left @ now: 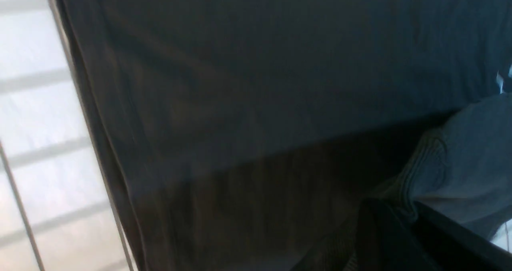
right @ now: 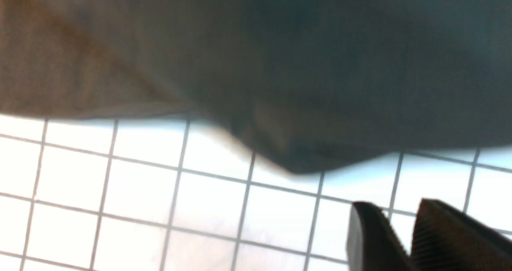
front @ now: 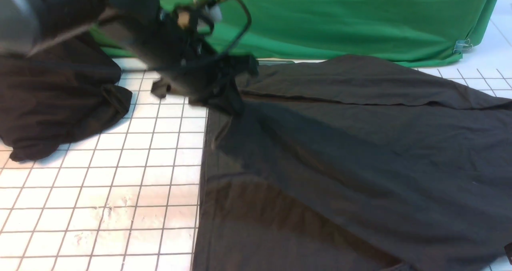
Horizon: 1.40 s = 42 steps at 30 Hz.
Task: Fold a long-sleeved shirt over a white checkered tablecloth.
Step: 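Fold the left side of the black T-shirt inward over its body, then grab the top left corner of the dark shirt with the left gripper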
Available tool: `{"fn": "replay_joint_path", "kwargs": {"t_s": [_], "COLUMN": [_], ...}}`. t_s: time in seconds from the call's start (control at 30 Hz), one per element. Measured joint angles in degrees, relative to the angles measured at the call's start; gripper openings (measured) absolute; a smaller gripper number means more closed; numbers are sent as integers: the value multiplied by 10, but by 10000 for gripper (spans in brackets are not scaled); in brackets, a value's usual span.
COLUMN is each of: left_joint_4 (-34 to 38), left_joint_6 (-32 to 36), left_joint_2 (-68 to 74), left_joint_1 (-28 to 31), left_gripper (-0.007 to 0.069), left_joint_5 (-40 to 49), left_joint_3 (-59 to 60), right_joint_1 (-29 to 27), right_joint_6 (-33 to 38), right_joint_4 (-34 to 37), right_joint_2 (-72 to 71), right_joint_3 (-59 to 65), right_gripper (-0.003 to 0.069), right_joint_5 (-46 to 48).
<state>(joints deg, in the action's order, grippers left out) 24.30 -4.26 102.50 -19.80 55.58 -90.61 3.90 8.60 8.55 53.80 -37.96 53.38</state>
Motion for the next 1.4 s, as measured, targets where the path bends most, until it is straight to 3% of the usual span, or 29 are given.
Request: {"fn": "replay_joint_path", "kwargs": {"t_s": [0.3, 0.47, 0.7, 0.8, 1.4], "left_joint_4": [-13, -28, -29, -25, 135], "left_joint_6": [-13, -61, -72, -93, -165], "left_joint_2": [157, 225, 270, 280, 405], "left_joint_1": [20, 39, 64, 76, 85], "left_gripper": [17, 59, 314, 384, 325], "left_joint_5": [7, -10, -19, -27, -143], "left_joint_3": [-120, -160, -262, -309, -335], "right_joint_1": [0, 0, 0, 0, 0], "right_joint_6": [0, 0, 0, 0, -30], "right_joint_4": [0, 0, 0, 0, 0], "right_joint_2": [0, 0, 0, 0, 0], "right_joint_3": [0, 0, 0, 0, 0], "right_gripper": [183, 189, 190, 197, 230], "right_joint_5": [0, 0, -1, -1, -2]}}
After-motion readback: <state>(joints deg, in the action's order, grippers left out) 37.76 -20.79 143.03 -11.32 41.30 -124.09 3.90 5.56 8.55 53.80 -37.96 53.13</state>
